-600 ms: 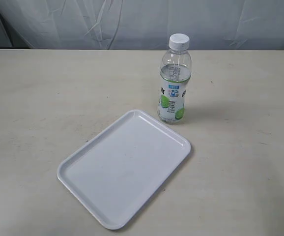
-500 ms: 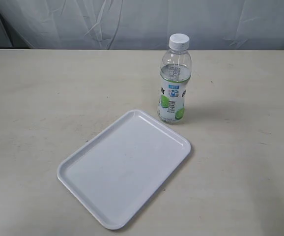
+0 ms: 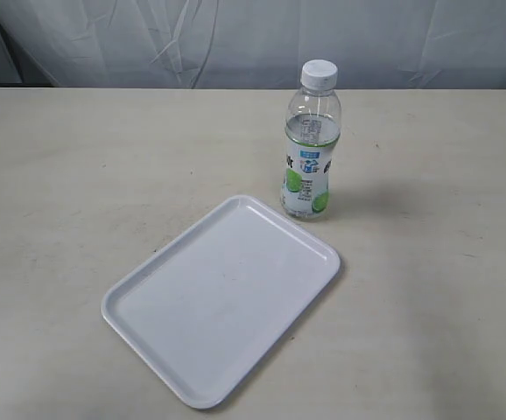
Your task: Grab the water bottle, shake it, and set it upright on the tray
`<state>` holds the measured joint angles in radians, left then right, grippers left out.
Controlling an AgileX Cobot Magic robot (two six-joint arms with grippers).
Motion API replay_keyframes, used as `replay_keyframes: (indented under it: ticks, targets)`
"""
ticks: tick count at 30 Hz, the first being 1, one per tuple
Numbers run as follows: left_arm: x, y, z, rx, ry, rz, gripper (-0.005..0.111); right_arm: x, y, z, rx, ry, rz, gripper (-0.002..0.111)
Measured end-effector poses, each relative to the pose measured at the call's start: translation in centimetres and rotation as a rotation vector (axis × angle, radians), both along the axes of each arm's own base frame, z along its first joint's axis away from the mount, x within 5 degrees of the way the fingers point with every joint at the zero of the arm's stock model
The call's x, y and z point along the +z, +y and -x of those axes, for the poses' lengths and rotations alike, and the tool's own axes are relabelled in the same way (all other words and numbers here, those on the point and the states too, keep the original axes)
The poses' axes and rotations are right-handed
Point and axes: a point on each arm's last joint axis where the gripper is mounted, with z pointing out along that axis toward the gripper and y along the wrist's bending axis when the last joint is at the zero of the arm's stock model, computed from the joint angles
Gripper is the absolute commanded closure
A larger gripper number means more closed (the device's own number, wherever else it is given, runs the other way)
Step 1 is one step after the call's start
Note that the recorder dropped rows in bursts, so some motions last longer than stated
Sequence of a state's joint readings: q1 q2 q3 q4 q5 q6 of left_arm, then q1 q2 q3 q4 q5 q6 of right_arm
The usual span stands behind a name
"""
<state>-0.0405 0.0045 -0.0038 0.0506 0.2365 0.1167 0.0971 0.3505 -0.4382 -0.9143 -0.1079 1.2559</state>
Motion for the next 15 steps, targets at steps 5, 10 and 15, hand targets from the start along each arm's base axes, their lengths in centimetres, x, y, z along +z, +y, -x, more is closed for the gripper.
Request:
replay_keyframes:
  ticks: [5, 10, 15]
  targets:
    - [0.0, 0.0, 0.0, 0.0, 0.0, 0.0, 0.106, 1.4, 2.8, -6.7, 0.216, 0.137, 0.168, 0.109]
    - [0.0, 0.0, 0.0, 0.0, 0.0, 0.0, 0.106, -0.8, 5.0, -13.7, 0.416, 0.452, 0.163, 0.109]
    - [0.0, 0.0, 0.0, 0.0, 0.0, 0.0, 0.106, -5.4, 6.0, -18.6, 0.351, 0.649, 0.193, 0.109]
